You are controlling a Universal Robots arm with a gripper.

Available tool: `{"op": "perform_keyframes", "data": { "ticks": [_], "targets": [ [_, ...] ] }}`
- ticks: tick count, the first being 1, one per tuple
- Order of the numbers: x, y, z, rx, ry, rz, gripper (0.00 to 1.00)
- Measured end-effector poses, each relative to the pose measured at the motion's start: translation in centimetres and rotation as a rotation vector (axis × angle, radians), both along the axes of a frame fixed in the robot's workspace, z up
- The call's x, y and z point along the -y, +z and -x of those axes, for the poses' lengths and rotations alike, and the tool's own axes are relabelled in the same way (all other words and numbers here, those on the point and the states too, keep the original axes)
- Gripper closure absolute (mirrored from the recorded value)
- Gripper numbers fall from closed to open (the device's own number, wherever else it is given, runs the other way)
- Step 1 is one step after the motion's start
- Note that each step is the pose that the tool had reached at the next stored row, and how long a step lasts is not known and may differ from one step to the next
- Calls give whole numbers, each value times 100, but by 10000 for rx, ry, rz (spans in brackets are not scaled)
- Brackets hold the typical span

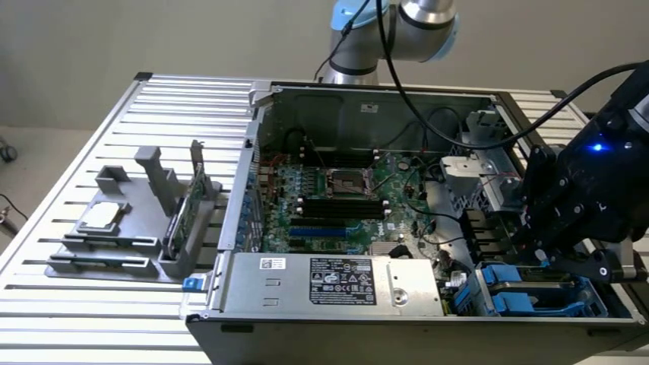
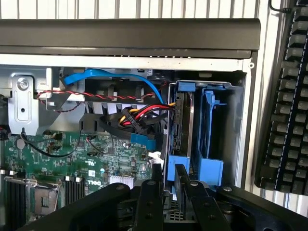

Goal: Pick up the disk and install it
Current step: 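Insert the second disk wire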

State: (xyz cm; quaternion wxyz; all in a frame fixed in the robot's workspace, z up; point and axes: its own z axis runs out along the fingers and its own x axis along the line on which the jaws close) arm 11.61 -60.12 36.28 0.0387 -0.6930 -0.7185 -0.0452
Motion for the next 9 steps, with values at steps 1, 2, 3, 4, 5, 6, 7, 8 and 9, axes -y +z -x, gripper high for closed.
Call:
{"op": "perform_keyframes", "data": {
  "ticks": [1, 2, 3, 4, 5, 6, 7, 8, 9],
  "targets": [
    [0, 0, 0, 0, 0, -1, 75],
    [-1, 1, 0, 0, 0, 0, 75],
    [-8, 1, 0, 0, 1, 3, 75],
    [-17, 1, -1, 0, 1, 1, 75],
    [-26, 0, 0, 0, 0, 1, 75],
    [-36, 0, -1, 0, 0, 6, 75],
    [-45, 1, -4, 0, 0, 13, 75],
    [-57, 4, -11, 0, 0, 26, 75],
    [-68, 10, -21, 0, -1, 47, 75]
  ]
}}
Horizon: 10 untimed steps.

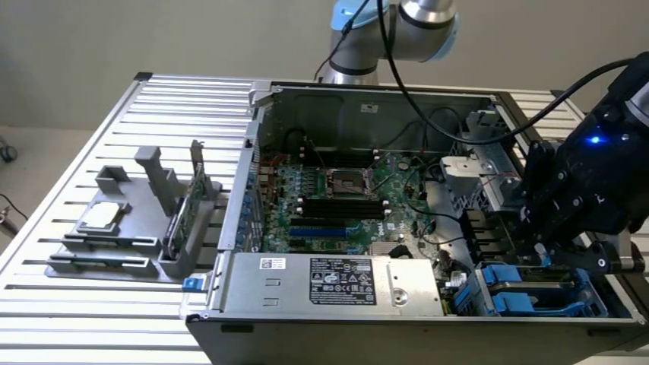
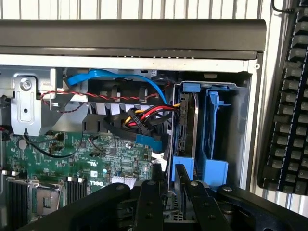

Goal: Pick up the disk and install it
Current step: 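Insert the second disk wire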

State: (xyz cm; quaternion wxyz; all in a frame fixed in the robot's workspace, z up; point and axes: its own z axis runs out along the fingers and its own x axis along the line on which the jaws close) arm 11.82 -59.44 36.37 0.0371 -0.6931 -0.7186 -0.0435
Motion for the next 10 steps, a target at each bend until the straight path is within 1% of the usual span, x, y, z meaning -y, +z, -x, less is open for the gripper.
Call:
{"op": "perform_keyframes", "data": {
  "ticks": [4, 10],
  "targets": [
    [-48, 35, -46, 0, 0, 91, 75],
    [-117, 142, -77, -7, 0, 250, 75]
  ]
}}
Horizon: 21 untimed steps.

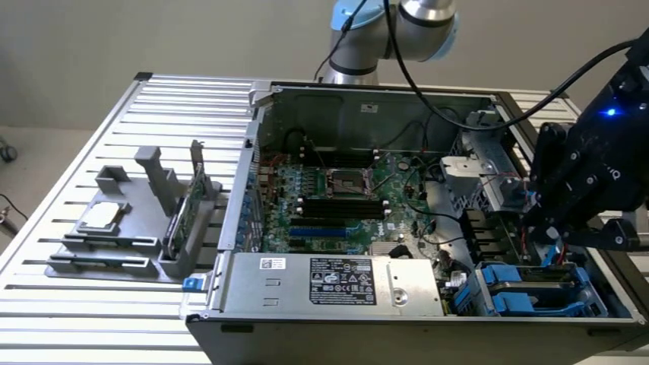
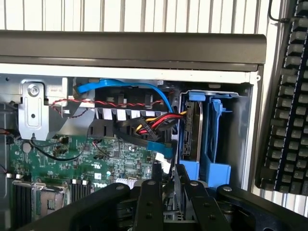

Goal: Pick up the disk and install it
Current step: 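Insert the second disk wire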

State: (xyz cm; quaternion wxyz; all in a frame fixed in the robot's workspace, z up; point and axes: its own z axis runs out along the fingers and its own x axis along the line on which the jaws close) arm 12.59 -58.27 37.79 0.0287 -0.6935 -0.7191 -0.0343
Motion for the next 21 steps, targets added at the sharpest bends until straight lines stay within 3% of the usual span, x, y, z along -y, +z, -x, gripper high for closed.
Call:
{"op": "perform_keyframes", "data": {
  "ticks": [6, 10, 14, 21],
  "targets": [
    [-29, 36, -69, -53, 0, 199, 75],
    [-46, 36, -107, -62, 0, 288, 75],
    [-56, 35, -138, -64, -1, 339, 75],
    [-77, 4, -154, -64, -1, 375, 75]
  ]
}}
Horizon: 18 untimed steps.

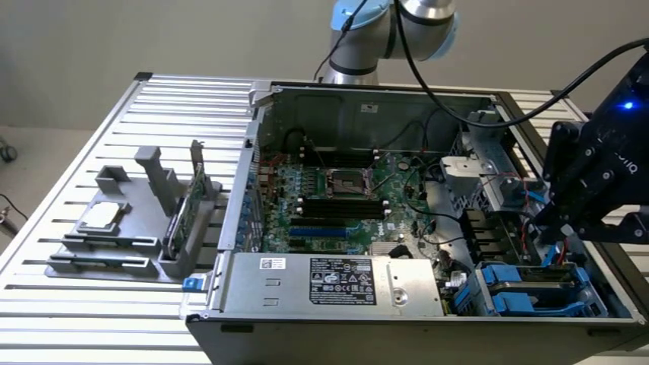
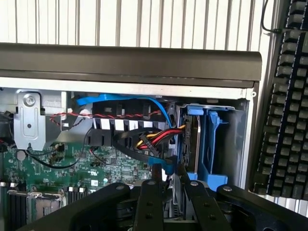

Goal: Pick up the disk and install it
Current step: 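Insert the second disk wire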

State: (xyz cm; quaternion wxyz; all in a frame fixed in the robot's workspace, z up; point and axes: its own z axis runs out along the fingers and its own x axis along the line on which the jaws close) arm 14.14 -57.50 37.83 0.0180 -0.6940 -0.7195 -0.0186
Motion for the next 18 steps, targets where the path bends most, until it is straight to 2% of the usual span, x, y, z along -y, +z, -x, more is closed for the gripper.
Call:
{"op": "perform_keyframes", "data": {
  "ticks": [6, 12, 14, 15, 18],
  "targets": [
    [-6, -35, -6, 0, 0, 28, 75],
    [-9, -51, -15, 0, 0, 85, 75],
    [-9, -52, -17, 0, 0, 102, 76],
    [-9, -53, -17, 0, 0, 107, 83],
    [-10, -56, -18, 0, 0, 110, 83]
  ]
}}
